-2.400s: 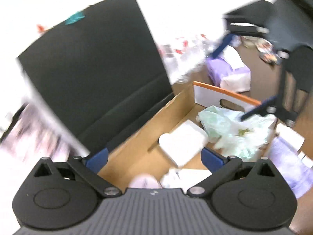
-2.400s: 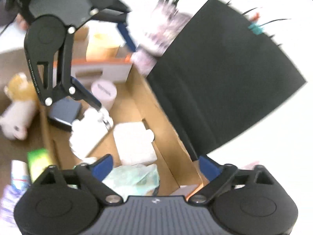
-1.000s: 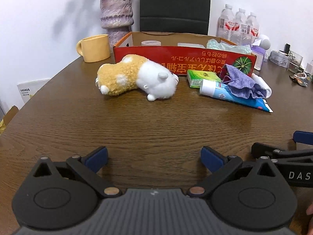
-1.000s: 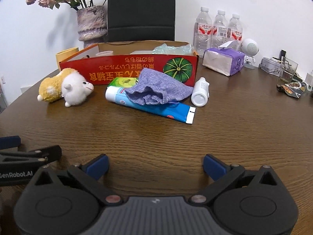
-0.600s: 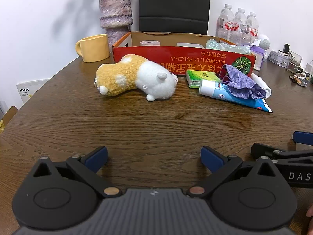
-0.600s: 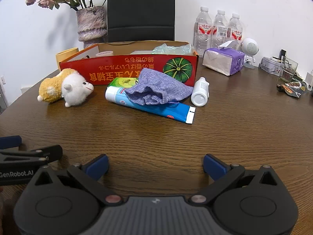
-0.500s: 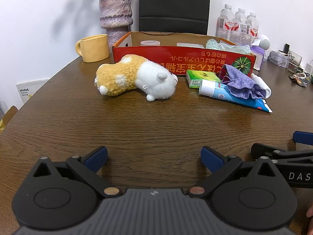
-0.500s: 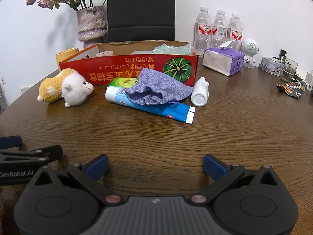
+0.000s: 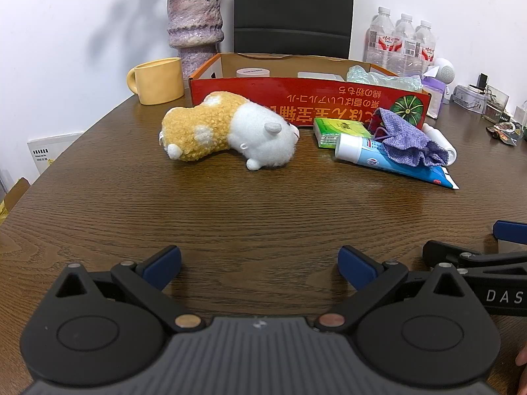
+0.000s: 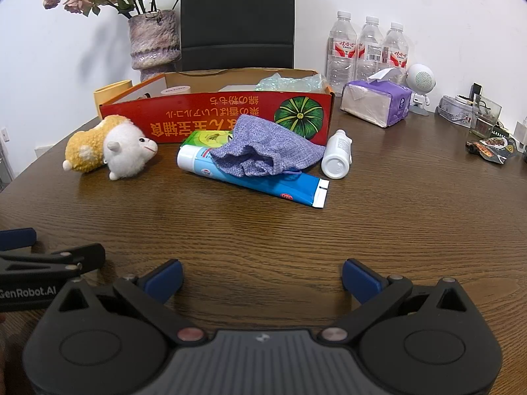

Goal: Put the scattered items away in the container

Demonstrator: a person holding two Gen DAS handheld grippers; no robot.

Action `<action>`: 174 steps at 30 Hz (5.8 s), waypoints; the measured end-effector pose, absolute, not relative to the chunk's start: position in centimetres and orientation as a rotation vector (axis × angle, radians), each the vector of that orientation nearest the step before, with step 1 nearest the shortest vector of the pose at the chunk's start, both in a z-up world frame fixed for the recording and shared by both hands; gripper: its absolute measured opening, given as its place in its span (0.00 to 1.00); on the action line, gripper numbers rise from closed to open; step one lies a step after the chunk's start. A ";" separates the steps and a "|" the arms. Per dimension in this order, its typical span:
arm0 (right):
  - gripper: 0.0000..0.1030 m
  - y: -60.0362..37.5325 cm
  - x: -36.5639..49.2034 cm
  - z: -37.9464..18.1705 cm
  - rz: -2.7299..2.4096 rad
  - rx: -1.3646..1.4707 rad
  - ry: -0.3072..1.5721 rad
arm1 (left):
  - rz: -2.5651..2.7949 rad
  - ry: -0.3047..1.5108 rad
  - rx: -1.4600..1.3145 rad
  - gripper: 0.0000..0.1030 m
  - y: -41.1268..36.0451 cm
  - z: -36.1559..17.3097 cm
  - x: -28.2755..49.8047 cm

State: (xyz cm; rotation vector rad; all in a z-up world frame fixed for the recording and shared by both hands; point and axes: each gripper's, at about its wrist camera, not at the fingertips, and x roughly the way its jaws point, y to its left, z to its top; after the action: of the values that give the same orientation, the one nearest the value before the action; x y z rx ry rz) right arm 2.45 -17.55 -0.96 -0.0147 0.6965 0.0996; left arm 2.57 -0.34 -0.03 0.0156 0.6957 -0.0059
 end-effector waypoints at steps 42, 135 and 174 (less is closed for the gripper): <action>0.05 -18.3 8.2 3.5 0.344 -0.052 0.573 | -0.228 0.576 0.103 1.00 0.8 3.7 4.1; 1.00 -20.9 12.2 7.9 0.274 -0.245 0.782 | -0.214 0.687 0.190 1.00 0.0 10.2 10.1; 1.00 -18.5 2.4 -0.6 0.060 0.001 0.694 | -0.019 0.698 0.027 1.00 1.4 0.0 2.7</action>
State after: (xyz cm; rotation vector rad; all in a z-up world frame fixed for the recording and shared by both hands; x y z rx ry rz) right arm 2.41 -18.51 -0.55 0.0011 0.6941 0.0601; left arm 2.69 1.44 -0.02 0.0268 0.6977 -0.0193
